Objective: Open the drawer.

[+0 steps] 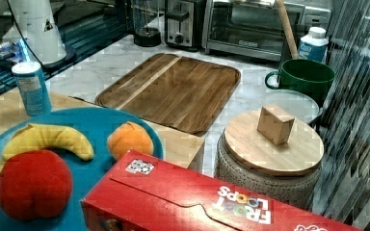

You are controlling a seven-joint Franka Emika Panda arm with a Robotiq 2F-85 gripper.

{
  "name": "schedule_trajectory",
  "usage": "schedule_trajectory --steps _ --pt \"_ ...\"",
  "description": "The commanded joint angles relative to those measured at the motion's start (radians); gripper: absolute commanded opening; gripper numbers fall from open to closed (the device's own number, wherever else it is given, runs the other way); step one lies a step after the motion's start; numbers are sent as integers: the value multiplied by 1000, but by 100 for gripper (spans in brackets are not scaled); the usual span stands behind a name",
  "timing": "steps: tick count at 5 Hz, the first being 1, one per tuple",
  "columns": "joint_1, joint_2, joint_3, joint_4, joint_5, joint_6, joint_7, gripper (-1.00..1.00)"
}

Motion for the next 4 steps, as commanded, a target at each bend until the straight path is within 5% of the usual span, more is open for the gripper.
schedule_trajectory --steps 1,4 --pt "-1 1 0 0 -2 1 -1 100" --pt "-50 -35 -36 -130 32 123 -285 100"
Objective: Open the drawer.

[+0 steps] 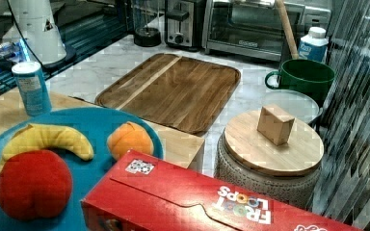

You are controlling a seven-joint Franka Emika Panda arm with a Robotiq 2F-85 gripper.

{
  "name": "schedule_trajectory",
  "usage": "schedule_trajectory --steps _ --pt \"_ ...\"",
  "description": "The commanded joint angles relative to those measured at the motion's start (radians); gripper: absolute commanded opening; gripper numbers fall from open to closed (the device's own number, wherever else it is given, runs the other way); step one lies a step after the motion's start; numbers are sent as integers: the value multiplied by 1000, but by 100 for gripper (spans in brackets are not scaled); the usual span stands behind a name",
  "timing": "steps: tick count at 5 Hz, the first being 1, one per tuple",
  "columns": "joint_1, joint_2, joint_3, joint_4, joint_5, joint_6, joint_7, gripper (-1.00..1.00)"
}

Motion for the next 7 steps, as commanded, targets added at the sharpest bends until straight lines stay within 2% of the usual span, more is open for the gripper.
schedule_trajectory --steps 1,3,5,7 --pt "-76 -19 -38 -126 24 158 -427 100" --pt "-113 50 -48 -108 -54 170 -627 100" --pt "-133 89 -99 -158 -58 320 -775 100" --pt "-149 139 -109 -208 -113 422 -750 100"
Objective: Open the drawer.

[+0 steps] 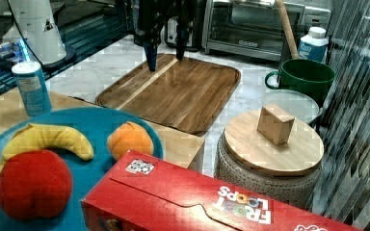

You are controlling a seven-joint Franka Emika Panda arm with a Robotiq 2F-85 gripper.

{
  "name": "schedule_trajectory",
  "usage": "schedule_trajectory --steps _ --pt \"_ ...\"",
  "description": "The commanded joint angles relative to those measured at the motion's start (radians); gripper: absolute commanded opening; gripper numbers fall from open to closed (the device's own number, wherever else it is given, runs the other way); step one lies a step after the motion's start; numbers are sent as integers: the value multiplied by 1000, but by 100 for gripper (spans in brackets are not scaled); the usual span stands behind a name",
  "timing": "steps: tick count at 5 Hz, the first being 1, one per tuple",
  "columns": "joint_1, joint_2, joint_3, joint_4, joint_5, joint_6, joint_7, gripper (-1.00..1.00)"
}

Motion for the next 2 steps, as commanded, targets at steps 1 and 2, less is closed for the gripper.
schedule_trajectory --steps 1,2 --pt "-33 24 -39 -58 -49 72 -39 100" --pt "-50 13 -46 -92 -100 135 -50 100"
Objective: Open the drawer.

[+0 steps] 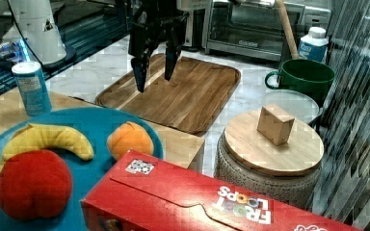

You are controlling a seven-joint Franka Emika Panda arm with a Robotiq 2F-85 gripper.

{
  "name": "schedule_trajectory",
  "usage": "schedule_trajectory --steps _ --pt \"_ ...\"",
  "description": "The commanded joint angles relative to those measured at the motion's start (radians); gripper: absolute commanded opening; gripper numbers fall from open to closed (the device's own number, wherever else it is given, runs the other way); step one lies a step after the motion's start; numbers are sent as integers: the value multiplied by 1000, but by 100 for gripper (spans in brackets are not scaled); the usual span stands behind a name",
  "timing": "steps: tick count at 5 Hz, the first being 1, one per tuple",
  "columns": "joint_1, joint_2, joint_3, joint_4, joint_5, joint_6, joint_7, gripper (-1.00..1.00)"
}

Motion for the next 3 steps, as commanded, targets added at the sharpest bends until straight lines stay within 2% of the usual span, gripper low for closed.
schedule_trajectory --steps 1,2,3 --pt "-36 -12 -52 -45 -66 91 -35 100" --pt "-60 4 -40 -74 -25 145 -64 100" --pt "-56 15 -38 -101 6 186 -40 100"
